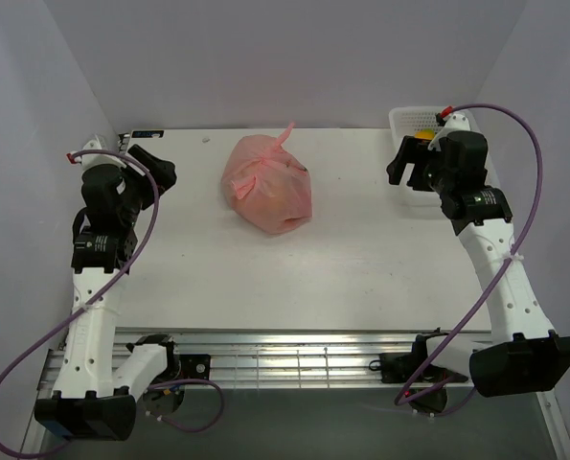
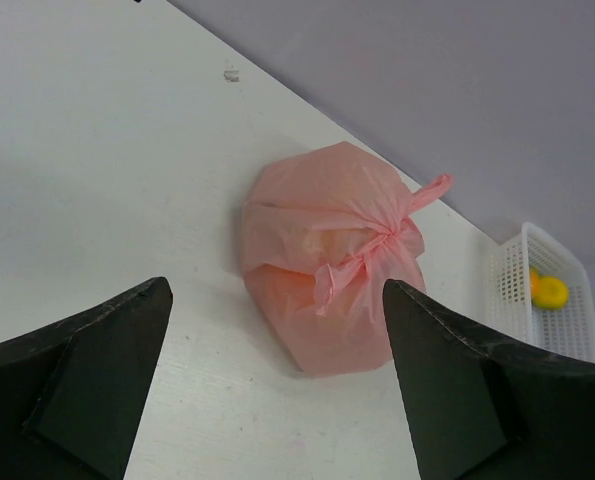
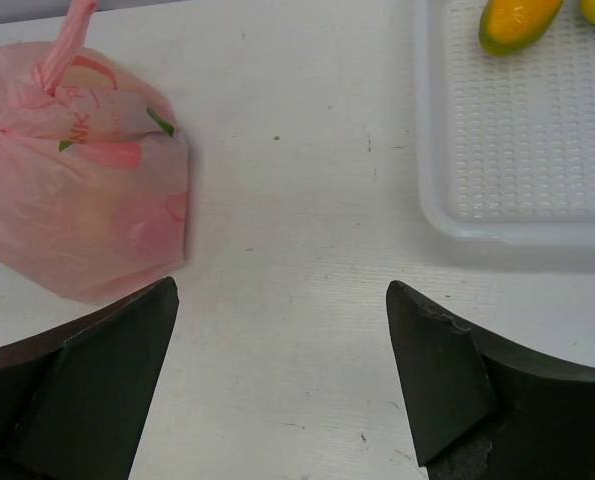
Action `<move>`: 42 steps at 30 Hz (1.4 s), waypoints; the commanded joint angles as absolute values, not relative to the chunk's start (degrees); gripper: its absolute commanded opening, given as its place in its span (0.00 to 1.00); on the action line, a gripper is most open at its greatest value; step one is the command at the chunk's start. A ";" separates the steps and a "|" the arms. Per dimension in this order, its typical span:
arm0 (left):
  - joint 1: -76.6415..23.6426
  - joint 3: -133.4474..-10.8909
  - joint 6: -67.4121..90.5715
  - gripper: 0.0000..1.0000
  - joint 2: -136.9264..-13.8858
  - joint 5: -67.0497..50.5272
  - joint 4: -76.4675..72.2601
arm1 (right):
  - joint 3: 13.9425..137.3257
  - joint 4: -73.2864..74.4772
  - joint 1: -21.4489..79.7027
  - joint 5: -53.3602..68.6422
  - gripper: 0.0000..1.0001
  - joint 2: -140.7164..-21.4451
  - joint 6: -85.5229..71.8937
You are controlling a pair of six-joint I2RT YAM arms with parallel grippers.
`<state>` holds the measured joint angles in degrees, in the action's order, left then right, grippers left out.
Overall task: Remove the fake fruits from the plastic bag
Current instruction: Untie the plastic bag at the center of the board.
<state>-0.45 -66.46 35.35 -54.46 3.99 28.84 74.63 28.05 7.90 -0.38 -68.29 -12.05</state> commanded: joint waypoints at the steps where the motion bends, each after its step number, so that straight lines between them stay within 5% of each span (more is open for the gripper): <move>1: -0.09 -67.94 33.93 0.98 -54.84 2.64 29.97 | 74.10 24.26 7.73 2.80 0.90 -65.92 -11.52; 11: -0.09 -68.03 32.78 0.98 -60.29 -5.35 28.57 | 77.33 25.31 13.24 12.39 0.90 -71.97 -4.58; 23: -0.35 -66.88 32.87 0.98 -67.76 -14.32 23.56 | 99.38 25.22 34.88 0.88 0.90 -100.52 4.21; 31: -2.02 -69.34 31.20 0.98 -75.04 -16.08 21.80 | 116.17 23.74 38.23 0.27 0.90 -117.66 5.02; 38: -4.04 -71.98 28.13 0.98 -80.42 -15.30 21.88 | 118.30 19.25 38.23 -0.62 0.91 -124.80 2.99; 40: -4.13 -73.03 26.73 0.98 -81.47 -15.21 21.80 | 118.30 19.51 38.23 -0.88 0.98 -125.94 2.37; 41: -4.48 -73.30 26.20 0.98 -82.43 -15.03 21.80 | 118.21 19.60 38.23 -1.14 0.82 -126.12 2.20; 42: -4.57 -73.65 25.76 0.98 -82.96 -14.42 21.71 | 117.52 19.43 38.23 -0.79 0.50 -125.77 2.11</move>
